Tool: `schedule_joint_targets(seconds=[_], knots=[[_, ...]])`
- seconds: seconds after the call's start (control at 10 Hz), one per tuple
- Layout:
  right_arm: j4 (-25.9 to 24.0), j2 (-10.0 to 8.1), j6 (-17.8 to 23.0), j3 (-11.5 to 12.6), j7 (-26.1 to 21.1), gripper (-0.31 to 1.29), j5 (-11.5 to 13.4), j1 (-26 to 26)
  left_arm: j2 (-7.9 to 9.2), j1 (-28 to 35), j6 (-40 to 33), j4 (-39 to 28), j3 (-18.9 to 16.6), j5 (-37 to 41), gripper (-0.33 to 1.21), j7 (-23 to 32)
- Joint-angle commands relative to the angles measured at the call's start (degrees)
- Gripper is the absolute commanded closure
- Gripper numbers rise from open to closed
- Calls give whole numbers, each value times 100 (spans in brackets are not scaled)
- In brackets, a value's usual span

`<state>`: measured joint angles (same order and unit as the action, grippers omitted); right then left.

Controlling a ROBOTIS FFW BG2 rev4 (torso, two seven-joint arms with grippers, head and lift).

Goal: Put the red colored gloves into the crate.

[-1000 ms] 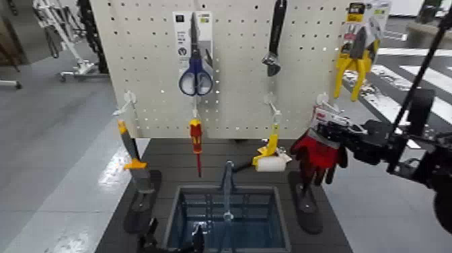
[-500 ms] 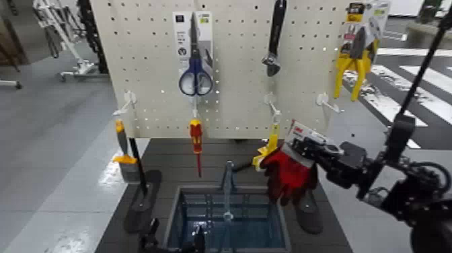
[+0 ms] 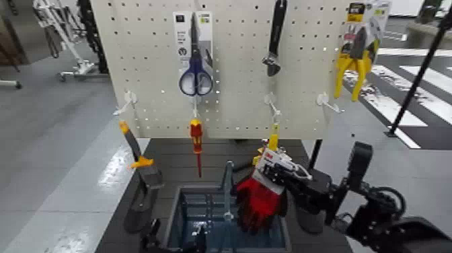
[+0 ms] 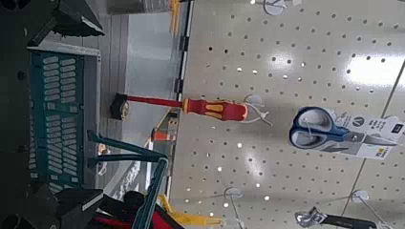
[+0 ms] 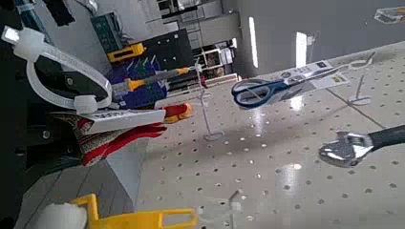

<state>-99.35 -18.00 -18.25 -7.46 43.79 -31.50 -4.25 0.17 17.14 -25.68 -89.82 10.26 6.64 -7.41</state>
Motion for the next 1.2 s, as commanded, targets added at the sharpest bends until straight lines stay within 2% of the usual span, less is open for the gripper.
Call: schedule_joint_targets(seconds=[0.1,0.3,0.4,0.5,0.6,0.7,0.8,1.2], knots=[[592,42,217,-309,95,126,-49,-94,-466,0,1,0,11,13,11,12],[1128,24,401,-643,165,126,-31,-261,-457,-9,10,0,11,13,11,12],[1234,7,401,-713,165,126,109,-313,-457,-9,10,0,2,13,11,12],[1331,15,428,-748,139,125,100,-322,-457,0,10,-9,2,13,11,12],[1322,15,392,-731,33,92,48,-305,-457,0,10,-18,-15,13,11,12],[1304,15,243,-704,16,14,48,-287,-457,0,10,-18,-15,13,11,12],[1287,15,146,-704,42,-13,118,-287,-466,9,10,-18,-15,13,11,12],[1243,24,164,-652,51,-9,127,-269,-466,0,10,-18,-7,13,11,12]])
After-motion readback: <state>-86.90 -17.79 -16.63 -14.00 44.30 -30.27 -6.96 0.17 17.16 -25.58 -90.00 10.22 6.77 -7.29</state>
